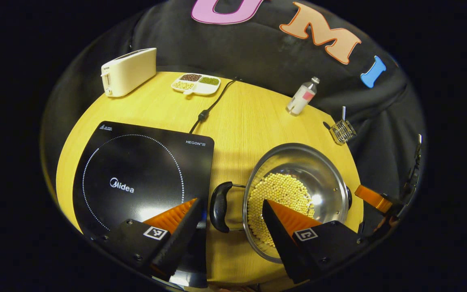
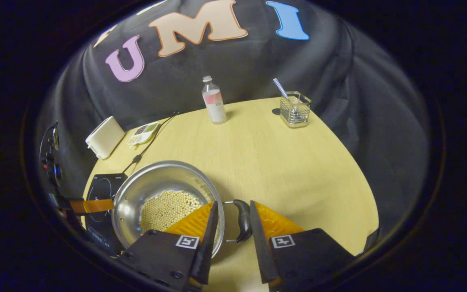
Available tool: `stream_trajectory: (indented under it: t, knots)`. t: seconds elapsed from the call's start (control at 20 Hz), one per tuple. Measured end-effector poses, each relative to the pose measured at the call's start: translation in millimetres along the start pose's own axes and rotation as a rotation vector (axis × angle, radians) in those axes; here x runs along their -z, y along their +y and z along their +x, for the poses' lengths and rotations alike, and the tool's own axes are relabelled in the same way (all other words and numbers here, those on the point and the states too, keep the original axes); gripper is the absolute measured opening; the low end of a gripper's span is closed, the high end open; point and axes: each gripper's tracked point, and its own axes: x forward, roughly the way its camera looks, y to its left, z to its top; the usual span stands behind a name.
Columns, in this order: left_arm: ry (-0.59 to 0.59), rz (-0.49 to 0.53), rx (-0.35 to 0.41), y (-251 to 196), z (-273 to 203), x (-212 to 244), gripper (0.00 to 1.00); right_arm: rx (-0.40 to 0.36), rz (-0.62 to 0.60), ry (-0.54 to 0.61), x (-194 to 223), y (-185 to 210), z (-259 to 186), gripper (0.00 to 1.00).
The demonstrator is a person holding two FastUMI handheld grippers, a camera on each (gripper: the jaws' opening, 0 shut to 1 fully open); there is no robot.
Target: First push the handle of the pot to place it horizontally, then grasp the pot with both hands and set it on the induction cooktop.
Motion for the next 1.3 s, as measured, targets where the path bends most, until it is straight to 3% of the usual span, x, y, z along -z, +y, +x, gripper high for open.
stream_trajectory:
  t: [0.45,0.55,0.65,0.75,1.0,1.3]
  knots:
    - [0.026,0.043,-0.052,3,15,-1,0.98,0.014,-0.033,0.062,13,2,17,0.54]
    - [0.021,0.044,-0.078,5,16,-2,1.00,0.033,-0.052,0.073,16,-1,21,0.61]
    - [0.014,0.053,-0.094,5,18,-3,0.94,0.042,-0.066,0.074,17,-1,23,0.69]
    - [0.015,0.070,-0.112,6,19,-3,0.93,0.046,-0.075,0.094,22,-1,27,0.77]
    - [0.023,0.101,-0.160,9,22,-2,0.93,0.058,-0.076,0.145,36,-2,39,0.80]
    - [0.035,0.148,-0.251,15,25,-2,0.85,0.074,-0.098,0.183,48,-1,46,0.77]
